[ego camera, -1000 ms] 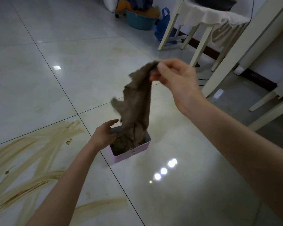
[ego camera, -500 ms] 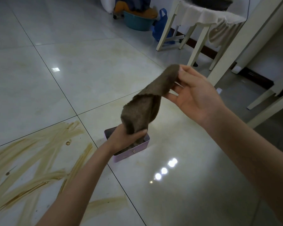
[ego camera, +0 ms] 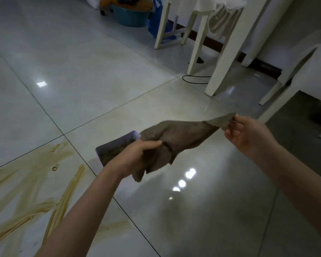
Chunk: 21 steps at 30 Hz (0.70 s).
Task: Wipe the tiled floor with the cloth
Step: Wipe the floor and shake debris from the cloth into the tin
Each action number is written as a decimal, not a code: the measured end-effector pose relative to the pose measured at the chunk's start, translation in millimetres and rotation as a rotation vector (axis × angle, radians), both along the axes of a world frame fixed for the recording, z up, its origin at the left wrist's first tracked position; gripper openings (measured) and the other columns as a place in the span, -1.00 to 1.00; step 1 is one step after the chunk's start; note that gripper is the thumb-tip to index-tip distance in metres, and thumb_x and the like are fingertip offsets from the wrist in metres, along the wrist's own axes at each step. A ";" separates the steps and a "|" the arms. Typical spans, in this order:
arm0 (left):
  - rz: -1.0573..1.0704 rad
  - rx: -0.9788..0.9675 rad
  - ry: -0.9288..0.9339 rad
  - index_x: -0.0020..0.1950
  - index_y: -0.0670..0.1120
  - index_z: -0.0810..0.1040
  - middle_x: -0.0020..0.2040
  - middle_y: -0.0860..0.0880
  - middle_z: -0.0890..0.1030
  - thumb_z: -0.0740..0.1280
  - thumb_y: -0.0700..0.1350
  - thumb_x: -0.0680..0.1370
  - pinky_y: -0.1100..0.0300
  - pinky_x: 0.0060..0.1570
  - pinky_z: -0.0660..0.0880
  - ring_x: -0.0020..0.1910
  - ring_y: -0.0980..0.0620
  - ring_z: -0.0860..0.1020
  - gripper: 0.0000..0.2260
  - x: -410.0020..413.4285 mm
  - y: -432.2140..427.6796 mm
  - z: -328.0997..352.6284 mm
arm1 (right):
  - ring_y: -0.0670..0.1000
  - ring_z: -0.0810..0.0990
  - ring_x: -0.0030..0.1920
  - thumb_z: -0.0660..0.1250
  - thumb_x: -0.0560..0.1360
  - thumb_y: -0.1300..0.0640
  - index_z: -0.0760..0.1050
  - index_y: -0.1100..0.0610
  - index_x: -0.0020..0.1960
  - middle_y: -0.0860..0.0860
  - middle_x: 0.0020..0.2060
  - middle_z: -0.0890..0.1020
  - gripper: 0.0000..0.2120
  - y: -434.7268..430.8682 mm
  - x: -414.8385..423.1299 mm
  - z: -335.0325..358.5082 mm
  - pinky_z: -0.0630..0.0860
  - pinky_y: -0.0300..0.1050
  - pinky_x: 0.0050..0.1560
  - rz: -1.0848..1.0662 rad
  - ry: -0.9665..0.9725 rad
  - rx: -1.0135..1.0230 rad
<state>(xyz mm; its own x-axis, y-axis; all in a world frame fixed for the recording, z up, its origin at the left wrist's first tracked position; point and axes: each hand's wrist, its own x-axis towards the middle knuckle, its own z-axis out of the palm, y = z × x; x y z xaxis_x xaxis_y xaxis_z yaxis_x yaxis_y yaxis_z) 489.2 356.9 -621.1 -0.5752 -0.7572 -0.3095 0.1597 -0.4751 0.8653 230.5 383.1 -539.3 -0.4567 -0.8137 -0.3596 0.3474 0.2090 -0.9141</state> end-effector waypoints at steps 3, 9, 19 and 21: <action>0.008 0.169 0.226 0.34 -0.03 0.50 0.30 -0.14 0.55 0.25 -0.11 0.56 -0.06 0.23 0.50 0.25 -0.11 0.55 -0.66 -17.4 0.5 -1.2 | -0.08 0.61 -0.50 0.13 0.65 0.26 0.43 0.24 -0.11 0.06 -0.48 0.61 -0.81 11.0 -17.3 -10.4 0.50 -0.31 -0.50 0.013 0.042 0.089; 0.167 0.104 0.076 0.28 -0.12 0.55 0.17 -0.08 0.64 0.09 -0.11 0.66 0.22 0.00 0.59 0.15 0.02 0.61 -0.68 -43.5 -3.1 -4.5 | -0.01 0.61 -0.28 0.22 0.60 0.25 0.47 0.20 -0.10 0.09 -0.26 0.57 -0.89 25.9 -52.1 -31.6 0.59 -0.17 -0.27 0.128 0.306 0.224; 0.303 0.059 -0.089 0.09 -0.13 0.57 -0.03 -0.06 0.71 0.16 -0.06 0.66 0.18 -0.17 0.61 -0.03 0.03 0.67 -0.77 -79.7 -23.4 31.6 | -0.02 0.52 -0.26 0.36 0.49 0.35 0.45 0.13 -0.15 0.08 -0.26 0.53 -0.84 31.3 -90.8 -60.2 0.45 -0.15 -0.20 0.257 0.144 0.140; 0.299 0.043 -0.147 0.10 -0.12 0.57 0.01 -0.07 0.70 0.18 -0.05 0.65 0.11 -0.01 0.57 0.03 -0.01 0.65 -0.77 -83.1 -24.9 38.5 | 0.01 0.54 -0.20 0.35 0.47 0.39 0.48 0.14 -0.06 0.12 -0.21 0.56 -0.82 28.1 -95.8 -61.0 0.45 -0.14 -0.19 0.402 0.124 0.200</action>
